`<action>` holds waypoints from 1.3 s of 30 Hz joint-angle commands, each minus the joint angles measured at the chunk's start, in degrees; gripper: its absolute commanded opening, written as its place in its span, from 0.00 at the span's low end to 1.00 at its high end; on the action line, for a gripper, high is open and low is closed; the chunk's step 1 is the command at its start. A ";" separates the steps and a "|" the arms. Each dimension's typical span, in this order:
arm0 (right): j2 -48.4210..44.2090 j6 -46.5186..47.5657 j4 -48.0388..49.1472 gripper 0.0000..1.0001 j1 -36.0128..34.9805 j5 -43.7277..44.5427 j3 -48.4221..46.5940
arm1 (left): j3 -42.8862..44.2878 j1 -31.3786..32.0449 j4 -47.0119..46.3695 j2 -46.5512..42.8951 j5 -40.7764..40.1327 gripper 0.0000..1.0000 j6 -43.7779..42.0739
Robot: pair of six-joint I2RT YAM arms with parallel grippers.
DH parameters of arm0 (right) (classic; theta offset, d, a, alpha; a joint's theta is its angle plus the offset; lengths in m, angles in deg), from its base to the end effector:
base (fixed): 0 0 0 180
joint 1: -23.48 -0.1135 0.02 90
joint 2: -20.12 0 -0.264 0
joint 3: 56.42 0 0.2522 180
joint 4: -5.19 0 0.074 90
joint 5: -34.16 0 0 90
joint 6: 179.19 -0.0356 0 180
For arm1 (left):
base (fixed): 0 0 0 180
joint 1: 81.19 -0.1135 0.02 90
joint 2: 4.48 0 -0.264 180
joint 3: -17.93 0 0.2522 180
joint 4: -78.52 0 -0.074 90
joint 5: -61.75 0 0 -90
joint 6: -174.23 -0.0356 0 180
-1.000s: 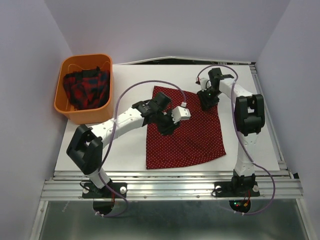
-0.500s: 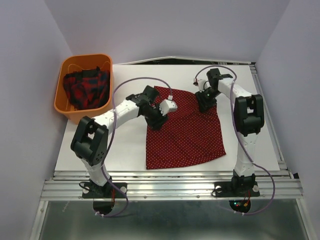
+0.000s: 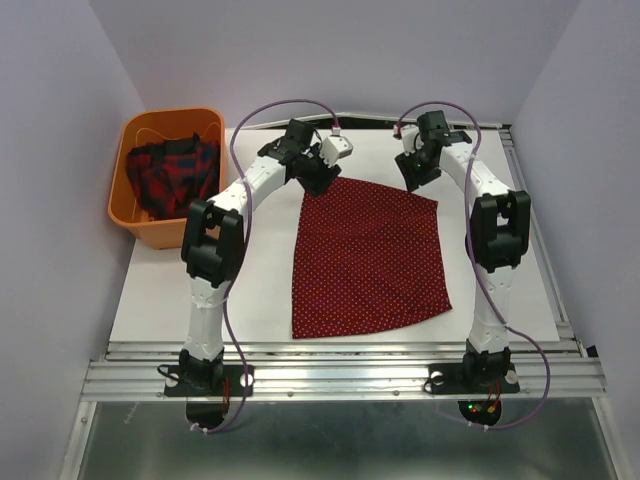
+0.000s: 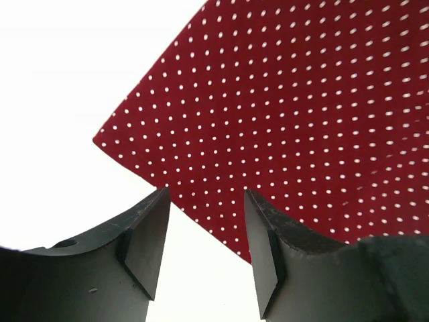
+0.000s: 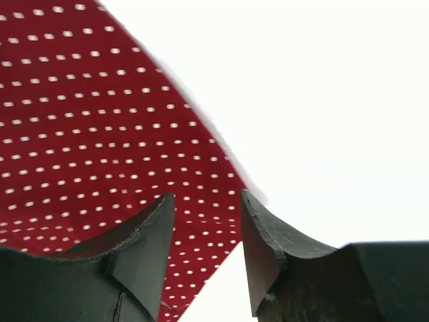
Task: Fold and stack the skirts
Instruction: Fold the skirt
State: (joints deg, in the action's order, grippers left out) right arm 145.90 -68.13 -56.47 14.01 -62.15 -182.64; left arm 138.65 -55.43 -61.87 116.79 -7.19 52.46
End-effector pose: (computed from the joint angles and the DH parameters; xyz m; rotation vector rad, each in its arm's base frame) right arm 0.4720 0.0827 0.2337 -0.7284 2.5276 0.0761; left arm 0.4368 -0.2250 0.2676 1.2433 1.8642 -0.3600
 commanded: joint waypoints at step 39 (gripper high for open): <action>9.22 10.85 -12.48 0.71 13.42 -19.09 -9.25 | 36.22 -12.12 4.65 29.19 13.83 0.59 7.68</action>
State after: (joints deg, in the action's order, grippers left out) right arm 153.41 -57.68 -66.88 25.55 -76.55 -187.58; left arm 171.11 -64.59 -59.47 145.84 1.64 56.30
